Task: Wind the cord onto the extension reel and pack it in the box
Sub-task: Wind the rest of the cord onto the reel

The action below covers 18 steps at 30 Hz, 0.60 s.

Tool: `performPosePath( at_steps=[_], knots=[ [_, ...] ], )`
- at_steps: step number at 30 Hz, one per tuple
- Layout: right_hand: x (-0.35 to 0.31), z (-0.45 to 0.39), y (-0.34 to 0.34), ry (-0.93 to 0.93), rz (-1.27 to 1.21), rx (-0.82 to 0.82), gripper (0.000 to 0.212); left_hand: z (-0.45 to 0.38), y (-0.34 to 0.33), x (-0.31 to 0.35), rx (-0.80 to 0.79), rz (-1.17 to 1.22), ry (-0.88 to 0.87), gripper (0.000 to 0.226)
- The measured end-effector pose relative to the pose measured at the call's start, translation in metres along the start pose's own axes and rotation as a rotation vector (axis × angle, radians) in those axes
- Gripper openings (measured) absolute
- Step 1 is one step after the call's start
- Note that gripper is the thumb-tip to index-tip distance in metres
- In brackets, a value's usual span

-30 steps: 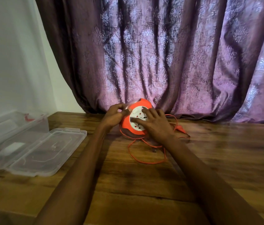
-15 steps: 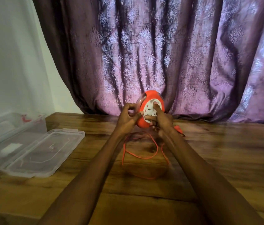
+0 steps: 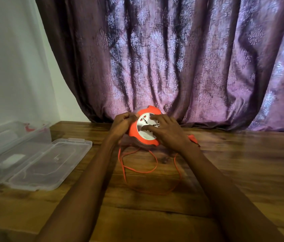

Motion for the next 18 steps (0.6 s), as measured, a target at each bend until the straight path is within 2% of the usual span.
performPosePath(
  at_steps=[2,5,7,9,11,12,15,17,18],
  knots=[
    [0.002,-0.001,-0.003,-0.018,0.078,-0.052,0.052,0.003,-0.003,0.001,-0.006,-0.014,0.003,0.019],
    [0.007,0.001,-0.004,-0.104,0.15,-0.04,0.053,0.007,-0.009,0.004,-0.027,-0.041,-0.005,0.025],
    [0.014,0.003,-0.002,-0.255,0.142,-0.032,0.058,0.01,-0.011,0.006,-0.022,-0.057,-0.016,0.016],
    [0.026,0.007,-0.001,-0.51,0.024,-0.013,0.062,0.011,-0.016,0.006,-0.018,-0.066,-0.02,0.01],
    [0.041,0.022,-0.009,-0.835,-0.239,0.028,0.066,0.015,-0.026,0.005,-0.039,-0.069,-0.035,0.017],
    [0.046,0.03,-0.015,-0.998,-0.461,0.066,0.067,0.017,-0.032,0.005,-0.052,-0.073,-0.055,0.02],
    [0.043,0.048,-0.042,-1.416,-1.283,0.39,0.054,0.022,-0.049,0.002,-0.056,-0.167,-0.156,0.027],
    [0.038,0.056,-0.053,-1.539,-1.443,0.432,0.047,0.026,-0.055,-0.001,-0.039,-0.176,-0.199,0.029],
    [0.037,0.055,-0.053,-1.525,-1.457,0.426,0.046,0.026,-0.054,-0.001,-0.02,-0.151,-0.205,0.029]
  ],
)
Point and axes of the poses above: each hand's wrist, its own z-axis away from the middle knuckle, its own y-axis out of the back of the hand, x = y × z, the point moved 8 cm from there along -z, towards the middle knuckle, and after that the axes turned 10 degrees about y, right-handed, at the moved point
